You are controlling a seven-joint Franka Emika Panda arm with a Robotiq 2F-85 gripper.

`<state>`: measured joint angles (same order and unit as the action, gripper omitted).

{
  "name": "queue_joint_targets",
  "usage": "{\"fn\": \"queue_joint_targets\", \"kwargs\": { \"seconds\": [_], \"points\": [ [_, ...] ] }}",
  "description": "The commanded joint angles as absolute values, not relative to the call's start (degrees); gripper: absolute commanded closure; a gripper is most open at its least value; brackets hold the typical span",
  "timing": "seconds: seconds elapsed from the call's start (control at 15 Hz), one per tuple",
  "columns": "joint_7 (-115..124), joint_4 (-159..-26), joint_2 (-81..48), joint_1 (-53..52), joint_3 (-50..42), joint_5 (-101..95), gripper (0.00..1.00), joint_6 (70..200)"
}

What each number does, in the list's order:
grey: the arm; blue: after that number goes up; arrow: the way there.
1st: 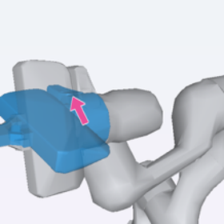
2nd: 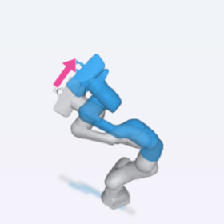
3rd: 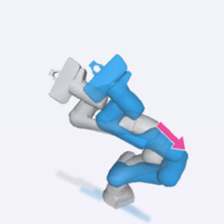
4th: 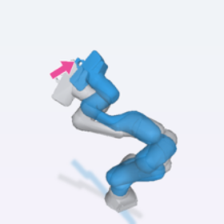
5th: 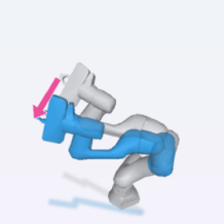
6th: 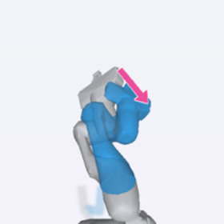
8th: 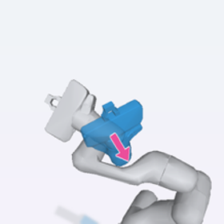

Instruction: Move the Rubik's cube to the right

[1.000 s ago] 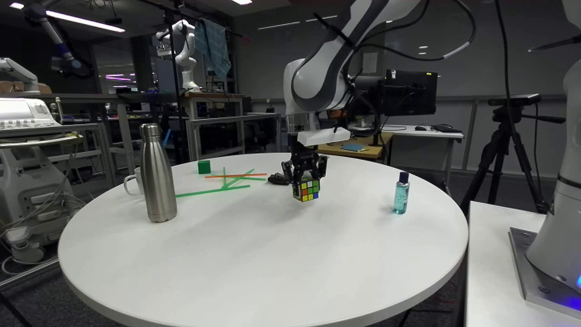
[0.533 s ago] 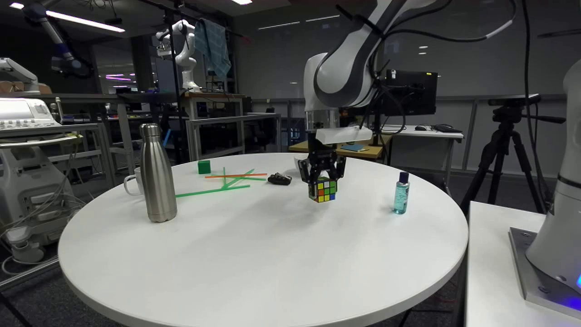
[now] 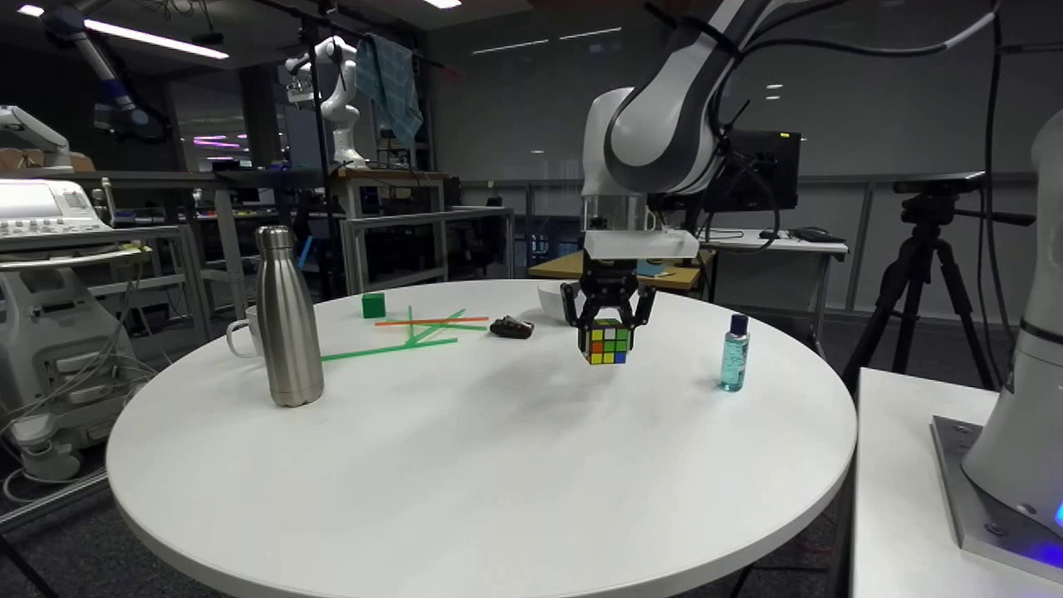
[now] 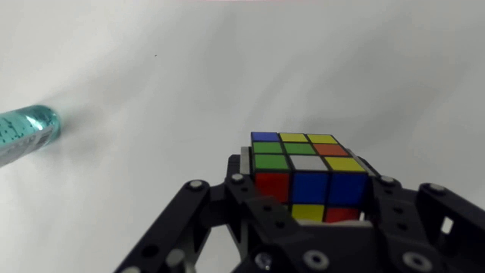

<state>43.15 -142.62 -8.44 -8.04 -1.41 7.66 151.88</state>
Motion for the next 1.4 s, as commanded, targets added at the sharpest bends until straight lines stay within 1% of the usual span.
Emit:
{"fn": "queue_joint_targets", "kwargs": {
  "seconds": [0.0, 0.67, 1.33],
  "points": [
    [53.19, -144.62, -6.42, -7.49, -1.81, 7.87, 0.66, 153.46],
    [75.21, -142.94, -8.85, -6.77, -2.72, 6.53, 0.66, 154.87],
    [79.19, -140.50, -14.34, -6.03, -4.05, 6.90, 0.66, 156.68]
  ]
}}
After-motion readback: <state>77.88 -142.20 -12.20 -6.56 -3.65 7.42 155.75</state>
